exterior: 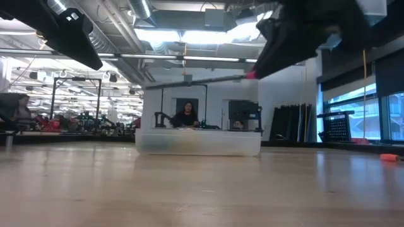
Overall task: Pack school essentials
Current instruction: Put the bottom black pencil into the black supply box, then put the black pencil into the black supply box
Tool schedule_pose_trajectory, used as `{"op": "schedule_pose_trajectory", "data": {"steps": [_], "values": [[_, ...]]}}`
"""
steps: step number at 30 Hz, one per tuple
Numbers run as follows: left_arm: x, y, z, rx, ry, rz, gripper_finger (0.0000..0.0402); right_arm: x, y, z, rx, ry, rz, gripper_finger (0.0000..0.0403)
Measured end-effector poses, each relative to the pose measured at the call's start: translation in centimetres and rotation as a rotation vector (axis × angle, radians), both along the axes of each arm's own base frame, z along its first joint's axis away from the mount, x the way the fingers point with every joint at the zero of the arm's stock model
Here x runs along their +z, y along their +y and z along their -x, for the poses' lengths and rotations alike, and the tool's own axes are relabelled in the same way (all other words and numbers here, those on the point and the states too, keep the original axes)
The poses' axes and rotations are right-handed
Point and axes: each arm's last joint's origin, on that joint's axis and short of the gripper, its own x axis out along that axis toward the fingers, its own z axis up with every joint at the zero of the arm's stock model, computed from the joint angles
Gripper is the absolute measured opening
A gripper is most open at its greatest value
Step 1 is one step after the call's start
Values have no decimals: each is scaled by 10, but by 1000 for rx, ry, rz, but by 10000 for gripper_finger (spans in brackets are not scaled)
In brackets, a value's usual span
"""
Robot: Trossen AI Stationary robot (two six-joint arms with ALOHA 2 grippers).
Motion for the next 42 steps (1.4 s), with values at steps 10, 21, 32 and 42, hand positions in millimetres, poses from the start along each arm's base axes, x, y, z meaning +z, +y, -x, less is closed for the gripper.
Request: {"op": "schedule_pose_trajectory", "data": {"steps": [10,21,32,42], "values": [[1,0,0,16,-8,24,395,-13,-35,-14,-11,87,43,32],[1,0,-1,34,-21,8,395,-40,-49,-27,1,174,3,33],[1,0,-1,35,-20,6,395,-45,-54,-29,-6,190,-2,34],[1,0,-1,35,-20,7,395,-45,-54,-29,-6,190,9,106]]}}
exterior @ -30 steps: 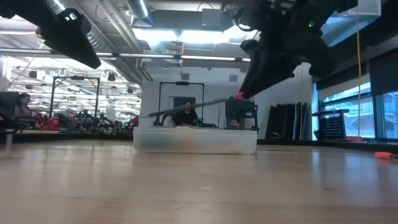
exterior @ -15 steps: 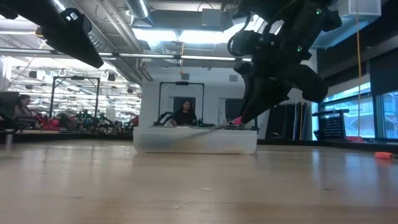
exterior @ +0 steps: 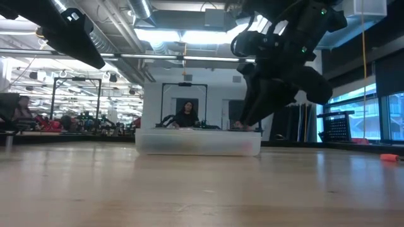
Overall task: Pack school essentials
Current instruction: Put the black pencil into the black supply box
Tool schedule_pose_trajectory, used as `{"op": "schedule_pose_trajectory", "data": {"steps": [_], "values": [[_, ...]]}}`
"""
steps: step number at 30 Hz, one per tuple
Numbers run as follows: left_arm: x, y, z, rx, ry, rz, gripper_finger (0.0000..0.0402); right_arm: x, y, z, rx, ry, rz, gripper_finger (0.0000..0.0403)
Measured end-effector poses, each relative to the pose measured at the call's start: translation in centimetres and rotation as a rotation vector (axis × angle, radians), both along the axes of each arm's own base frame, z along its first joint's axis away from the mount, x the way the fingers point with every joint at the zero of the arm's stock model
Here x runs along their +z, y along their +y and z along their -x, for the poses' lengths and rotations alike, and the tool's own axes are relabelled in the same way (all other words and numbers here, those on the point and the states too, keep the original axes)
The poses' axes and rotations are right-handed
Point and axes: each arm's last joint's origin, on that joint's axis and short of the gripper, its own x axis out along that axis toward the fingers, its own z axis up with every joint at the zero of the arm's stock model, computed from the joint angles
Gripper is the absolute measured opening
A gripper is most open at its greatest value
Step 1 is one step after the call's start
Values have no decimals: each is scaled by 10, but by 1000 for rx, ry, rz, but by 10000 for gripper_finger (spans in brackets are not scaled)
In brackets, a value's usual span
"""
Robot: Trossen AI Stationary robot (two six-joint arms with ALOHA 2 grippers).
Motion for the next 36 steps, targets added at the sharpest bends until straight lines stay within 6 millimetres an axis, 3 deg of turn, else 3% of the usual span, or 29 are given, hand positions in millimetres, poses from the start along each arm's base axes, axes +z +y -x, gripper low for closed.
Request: {"op": "schedule_pose_trajectory", "data": {"steps": [6,13,19,23,31,36], "values": [[0,0,0,1,0,1,395,5,-2,2,-32,7,58,130],[0,0,0,13,0,15,395,37,14,10,-162,106,73,131],[0,0,0,15,-1,14,395,62,29,29,-372,117,-32,131],[0,1,0,23,-7,4,395,72,32,51,-642,127,-139,131],[0,0,0,24,-10,4,395,73,37,72,-1005,185,-279,131],[0,0,0,24,-13,6,395,74,30,79,-1149,208,-248,131]]}}
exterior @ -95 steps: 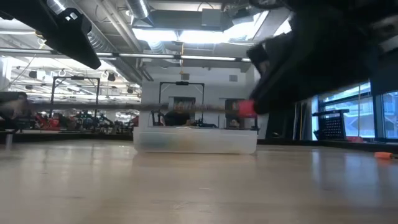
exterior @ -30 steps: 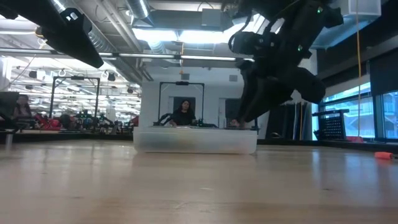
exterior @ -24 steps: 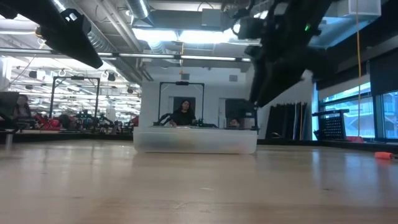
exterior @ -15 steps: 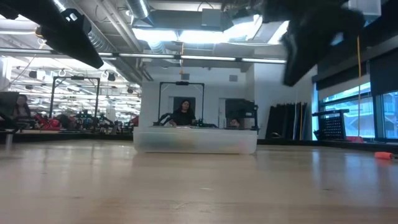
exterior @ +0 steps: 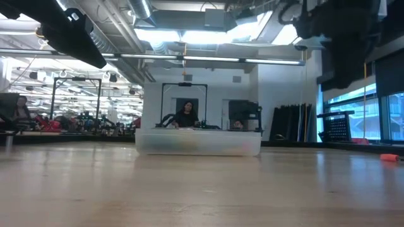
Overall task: Pack school essentials
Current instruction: Put the black pencil into the black supply box
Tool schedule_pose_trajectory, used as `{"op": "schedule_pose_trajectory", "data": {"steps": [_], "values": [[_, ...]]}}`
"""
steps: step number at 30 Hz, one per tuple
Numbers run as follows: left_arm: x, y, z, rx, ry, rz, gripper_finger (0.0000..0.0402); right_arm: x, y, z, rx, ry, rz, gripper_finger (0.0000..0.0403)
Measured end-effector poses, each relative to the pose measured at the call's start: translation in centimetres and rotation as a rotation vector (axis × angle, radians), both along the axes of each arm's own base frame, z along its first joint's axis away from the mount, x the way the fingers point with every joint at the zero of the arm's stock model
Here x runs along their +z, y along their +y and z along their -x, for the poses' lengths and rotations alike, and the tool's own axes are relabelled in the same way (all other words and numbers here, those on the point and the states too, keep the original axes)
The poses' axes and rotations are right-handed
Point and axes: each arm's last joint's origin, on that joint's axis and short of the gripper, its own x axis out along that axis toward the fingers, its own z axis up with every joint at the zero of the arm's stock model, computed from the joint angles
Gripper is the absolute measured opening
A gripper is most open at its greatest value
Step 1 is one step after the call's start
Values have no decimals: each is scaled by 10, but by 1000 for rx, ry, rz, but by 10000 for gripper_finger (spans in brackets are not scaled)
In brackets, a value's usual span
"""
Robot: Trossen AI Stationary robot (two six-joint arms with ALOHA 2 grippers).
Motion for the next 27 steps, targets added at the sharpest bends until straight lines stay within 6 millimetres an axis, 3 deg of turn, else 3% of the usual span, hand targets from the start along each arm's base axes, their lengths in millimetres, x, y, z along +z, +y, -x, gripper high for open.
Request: {"op": "schedule_pose_trajectory", "data": {"steps": [10,16,22,27], "values": [[0,0,0,-1,-1,-1,395,-5,-15,1,-70,45,8,131],[1,-1,-1,-1,-8,5,395,-33,-26,21,-94,128,-123,131],[1,-1,-1,-1,-12,8,395,-57,-37,33,-136,47,-220,131],[1,-1,-1,0,-16,11,395,-77,-45,48,-208,87,-304,131]]}}
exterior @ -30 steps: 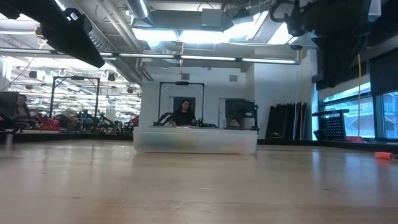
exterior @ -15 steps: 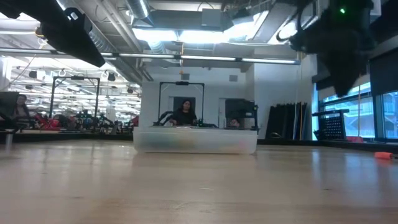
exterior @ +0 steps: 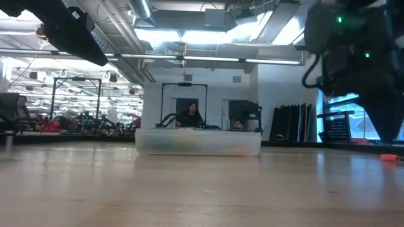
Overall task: Pack school essentials
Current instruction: Put the black pencil into the black supply box
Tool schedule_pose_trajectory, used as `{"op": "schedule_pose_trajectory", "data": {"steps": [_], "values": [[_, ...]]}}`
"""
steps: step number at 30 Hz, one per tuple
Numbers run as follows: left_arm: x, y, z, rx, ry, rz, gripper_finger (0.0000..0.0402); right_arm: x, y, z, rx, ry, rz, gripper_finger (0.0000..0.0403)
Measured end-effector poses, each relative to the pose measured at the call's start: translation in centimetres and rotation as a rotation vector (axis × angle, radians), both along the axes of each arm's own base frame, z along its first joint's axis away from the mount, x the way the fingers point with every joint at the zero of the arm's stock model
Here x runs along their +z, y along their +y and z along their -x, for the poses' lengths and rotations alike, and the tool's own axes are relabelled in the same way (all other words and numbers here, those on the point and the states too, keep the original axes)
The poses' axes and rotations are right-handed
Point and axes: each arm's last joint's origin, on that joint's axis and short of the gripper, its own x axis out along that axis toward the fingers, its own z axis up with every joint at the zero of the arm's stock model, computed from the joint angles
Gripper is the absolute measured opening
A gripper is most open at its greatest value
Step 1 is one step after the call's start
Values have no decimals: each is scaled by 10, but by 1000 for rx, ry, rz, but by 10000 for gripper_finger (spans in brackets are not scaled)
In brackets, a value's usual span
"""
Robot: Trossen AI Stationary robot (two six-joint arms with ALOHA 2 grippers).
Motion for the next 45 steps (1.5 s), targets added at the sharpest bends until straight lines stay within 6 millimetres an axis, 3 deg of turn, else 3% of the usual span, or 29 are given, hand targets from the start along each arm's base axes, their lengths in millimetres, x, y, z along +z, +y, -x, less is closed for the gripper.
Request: {"op": "schedule_pose_trajectory", "data": {"steps": [25,36,45], "values": [[0,0,0,2,0,-2,395,-37,-18,16,-79,-15,-25,131],[0,0,0,2,0,-1,395,-39,-19,18,-50,-17,-18,129],[0,0,0,1,0,-1,395,-40,-18,17,-40,-28,-22,57]]}}
